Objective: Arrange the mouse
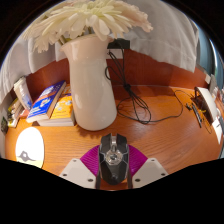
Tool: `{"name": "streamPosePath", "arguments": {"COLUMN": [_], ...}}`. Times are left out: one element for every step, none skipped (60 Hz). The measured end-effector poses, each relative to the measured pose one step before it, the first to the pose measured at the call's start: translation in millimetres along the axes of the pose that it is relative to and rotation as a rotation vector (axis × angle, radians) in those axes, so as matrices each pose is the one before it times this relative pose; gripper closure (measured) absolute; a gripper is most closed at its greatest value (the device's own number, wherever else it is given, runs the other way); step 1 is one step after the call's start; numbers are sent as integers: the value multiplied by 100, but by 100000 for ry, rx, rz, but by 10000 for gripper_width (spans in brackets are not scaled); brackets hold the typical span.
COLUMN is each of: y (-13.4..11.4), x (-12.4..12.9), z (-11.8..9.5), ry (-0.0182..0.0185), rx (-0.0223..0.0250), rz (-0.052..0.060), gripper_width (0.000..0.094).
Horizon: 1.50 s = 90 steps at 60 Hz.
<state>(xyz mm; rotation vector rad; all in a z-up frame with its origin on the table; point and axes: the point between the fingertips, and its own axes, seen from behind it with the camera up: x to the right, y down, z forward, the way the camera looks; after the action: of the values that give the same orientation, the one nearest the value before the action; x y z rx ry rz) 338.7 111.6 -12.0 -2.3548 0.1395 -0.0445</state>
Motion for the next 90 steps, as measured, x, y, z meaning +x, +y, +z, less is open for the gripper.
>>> {"name": "streamPosePath", "arguments": {"y": [20, 24, 5, -37, -119, -184, -163, -224, -264, -302, -335, -341, -426, -413, -491, -498, -494, -508, -596, -670, -650, -603, -608, -613, -637, -642, -624, -596, -564, -500, -442, -381, -315, -219, -130, -123, -1, 103, 177, 275, 319, 387, 482, 600, 675, 728, 785, 850, 845, 816, 821, 863, 833, 786, 754, 712, 687, 651, 592, 557, 570, 528, 512, 463, 412, 379, 338, 344, -29, -78, 47, -14, 17, 36, -14, -17, 5, 35, 13, -21, -25, 89, -13, 67, 136, 145, 76, -28, -113, -200], "x": [-13, -37, -53, -68, -71, -127, -198, -266, -315, -349, -391, -478, -570, -537, -566, -579, -597, -643, -669, -686, -735, -795, -819, -811, -841, -889, -882, -866, -884, -952, -983, -988, -1003, -1003, -992, -984, -911, -845, -807, -771, -749, -707, -654, -624, -630, -509, -429, -386, -353, -307, -250, -143, -217, -228, -177, -165, -143, -97, -34, 49, 33, 51, 43, -7, -43, -62, -54, -7, 77, -5, 3, -2, -2, -13, -2, -4, -39, -18, -4, -19, -11, -11, -12, -24, 23, 26, 44, 79, 49, 22], "z": [-52, -84, -153, -219, -318, -381, -454, -521, -588, -655, -687, -737, -734, -757, -831, -817, -799, -811, -802, -776, -786, -616, -605, -546, -524, -476, -431, -399, -336, -254, -183, -122, -67, -35, 73, 77, 165, 218, 255, 296, 328, 381, 426, 506, 517, 545, 568, 582, 586, 602, 600, 603, 562, 603, 543, 484, 458, 399, 384, 319, 338, 334, 316, 232, 227, 206, 184, 179, 25, 114, 8, -11, 5, 37, 16, -11, 38, 45, 19, 20, 43, 39, 0, -3, -31, -69, -145, -199, -274, -347], "ry": [311, 305, 298, 386, 518, 492, 424, 274, 306, 357, 343, 176, -63, -199, -6, 96, 44, -12, -31, -74, -153, -244, -255, -302, -389, -423, -468, -363, -503, -628, -752, -902, -942, -1034, -1176, -842, -933, -740, -604, -582, -601, -558, -528, -550, -350, -269, -163, -112, -118, -99, 16, -325, -12, -33, -71, -60, -143, -52, 38, 114, 408, 383, 342, 144, -101, -255, -200, -166, -246, -132, -24, -23, -4, -35, -85, -242, -126, -9, 116, 11, -39, -36, 4, -70, 73, 123, 254, 465, 403, 351], "rx": [-341, -364, -320, -93, 217, 286, 516, 666, 767, 886, 926, 927, 821, 1267, 1331, 1234, 1071, 1161, 1489, 1660, 1440, 1313, 1287, 1345, 1315, 1339, 1282, 1033, 865, 845, 824, 672, 566, 446, 619, -184, 58, -143, -345, -464, -554, -630, -806, -754, -1303, -1405, -1486, -1603, -1588, -1455, -1458, -1424, -1588, -1525, -1448, -1361, -1348, -1327, -1214, -1032, -971, -911, -963, -867, -693, -613, -564, -577, 348, 920, -121, -7, -51, -118, 40, 26, 118, 61, 58, 142, 195, -266, 7, -334, -633, -710, -574, -141, 214, 536], "rz": [488, 557, 545, 586, 567, 401, 158, 71, -12, -91, -181, -161, 123, 222, 426, 478, 347, 283, 272, 185, 73, -126, -189, -181, -95, -90, -102, -138, -47, -135, -157, -272, -287, -310, -286, -540, -622, -753, -706, -636, -484, -313, -236, -266, -191, -345, -330, -365, -377, -331, -306, -431, -392, -329, -52, 297, 341, 170, -47, -300, -202, -218, -125, 127, 223, 164, 74, -139, -318, 19, 78, 65, 17, -90, -142, -234, -16, -189, -297, -413, -284, -162, -45, 54, 60, -8, -9, -181, -444, -508], "gripper_width": [577, 576, 576, 576, 575, 575, 576, 576, 576, 574, 575, 574, 575, 574, 574, 574, 574, 574, 573, 574, 574, 574, 573, 573, 573, 573, 573, 573, 572, 573, 572, 571, 571, 571, 571, 570, 570, 569, 569, 569, 567, 568, 568, 568, 569, 569, 569, 569, 569, 569, 569, 569, 569, 570, 570, 570, 569, 573, 572, 573, 577, 574, 609, 609, 575, 574, 574, 574, 574, 573, 574, 573, 573, 573, 573, 558, 549, 523, 496, 487, 470, 460, 447, 434, 422, 409, 391, 368, 338, 303]}}
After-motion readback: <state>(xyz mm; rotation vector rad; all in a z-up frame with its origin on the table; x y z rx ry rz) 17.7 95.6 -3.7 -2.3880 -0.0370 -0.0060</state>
